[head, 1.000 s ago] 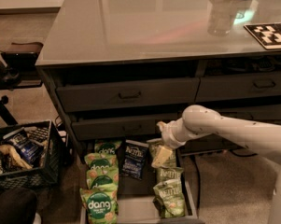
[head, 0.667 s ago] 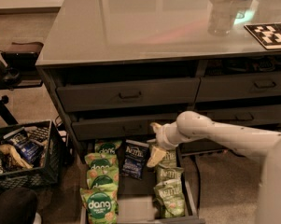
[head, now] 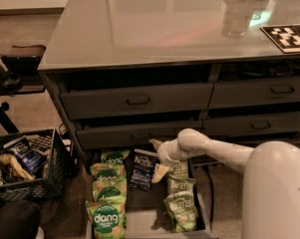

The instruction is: Pick blue chip bag from bottom drawer and place on counter

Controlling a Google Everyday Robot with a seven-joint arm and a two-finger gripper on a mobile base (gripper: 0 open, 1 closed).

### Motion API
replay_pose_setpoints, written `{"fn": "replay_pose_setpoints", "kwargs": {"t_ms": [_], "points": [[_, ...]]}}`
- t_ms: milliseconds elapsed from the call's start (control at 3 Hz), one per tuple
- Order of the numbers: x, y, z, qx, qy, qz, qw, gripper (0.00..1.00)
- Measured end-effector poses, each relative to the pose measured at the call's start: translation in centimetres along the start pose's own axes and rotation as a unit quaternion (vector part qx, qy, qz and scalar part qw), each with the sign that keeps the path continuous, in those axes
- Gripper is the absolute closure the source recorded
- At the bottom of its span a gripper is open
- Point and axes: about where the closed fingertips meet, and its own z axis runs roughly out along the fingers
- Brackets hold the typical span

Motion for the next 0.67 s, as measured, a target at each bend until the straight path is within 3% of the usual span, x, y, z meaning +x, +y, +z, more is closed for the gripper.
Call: {"fn": "replay_pose_setpoints", "kwargs": {"t_ms": [333,667], "points": [[2.1,-0.3,3.0,-0.016,-0.021,0.012,0.9996,0.00],[3.4,-1.6,3.8,-0.017,-0.019,0.036,0.9990,0.00]]}}
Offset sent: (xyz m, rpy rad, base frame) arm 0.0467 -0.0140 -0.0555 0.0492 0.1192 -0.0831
